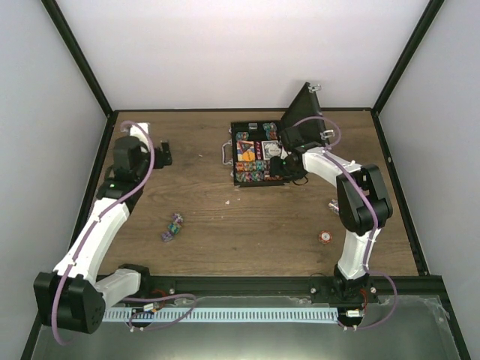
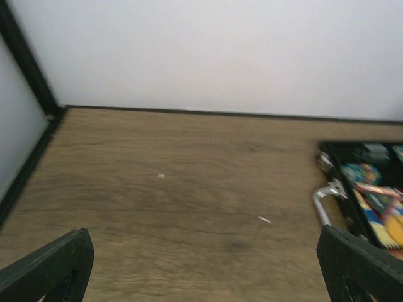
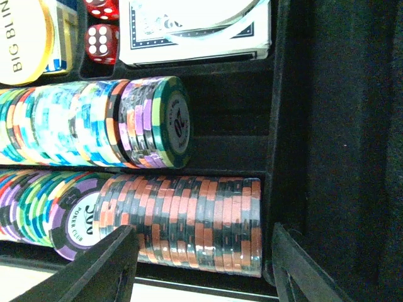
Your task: Pack up texas hold em set
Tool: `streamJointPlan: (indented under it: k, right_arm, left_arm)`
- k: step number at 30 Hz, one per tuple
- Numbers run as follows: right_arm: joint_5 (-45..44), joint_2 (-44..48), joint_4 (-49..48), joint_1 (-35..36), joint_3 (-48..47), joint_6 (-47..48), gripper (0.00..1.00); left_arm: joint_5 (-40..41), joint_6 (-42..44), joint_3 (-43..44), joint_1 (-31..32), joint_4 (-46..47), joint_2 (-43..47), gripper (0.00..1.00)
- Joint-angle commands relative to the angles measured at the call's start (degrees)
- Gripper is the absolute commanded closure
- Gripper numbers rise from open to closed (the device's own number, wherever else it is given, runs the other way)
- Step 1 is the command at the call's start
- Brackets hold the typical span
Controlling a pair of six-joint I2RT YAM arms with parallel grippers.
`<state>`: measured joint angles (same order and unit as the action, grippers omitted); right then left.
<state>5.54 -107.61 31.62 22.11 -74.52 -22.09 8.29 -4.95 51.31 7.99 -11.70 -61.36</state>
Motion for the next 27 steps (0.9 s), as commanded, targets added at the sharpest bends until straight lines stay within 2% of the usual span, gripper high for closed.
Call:
streamJointPlan:
  k: [1, 4, 7, 9, 15, 21, 27]
  right_arm:
    - [13.37, -2.17, -3.29, 1.43, 1.54, 1.03, 0.42]
    - [13.74, -2.03, -3.56, 1.64, 1.44, 1.9, 0.42]
    - [9.23, -1.81, -2.47, 1.62, 1.65, 1.87, 0.42]
    - [7.25, -1.64, -1.85, 1.62, 1.77, 1.94, 0.42]
    - [5.81, -1.05, -2.27, 1.62, 2.28, 1.37, 0.42]
    - [3.3, -0.08, -2.91, 1.64, 3.42, 0.15, 0.41]
    - [1.99, 0.12, -3.13, 1.63, 4.05, 0.26, 0.41]
  left_arm:
    - [-6.93, -3.56, 2.32, 6.23, -1.11, -5.13, 0.03]
    - [-12.51, -10.15, 2.55, 13.45, 0.27, -10.99, 0.07]
    - [-21.04, -18.45, -0.66, 16.91, 8.12, -17.51, 0.12]
    - [-24.26, -20.87, -1.09, 18.32, 11.59, -22.06, 0.16]
    - [-23.88, -21.24, 2.35, 19.27, 14.38, -31.82, 0.27]
    - [-28.86, -23.36, 4.83, 19.32, 15.96, -39.4, 0.41]
    - [-25.7, -22.05, 6.08, 19.41, 13.78, -42.45, 0.53]
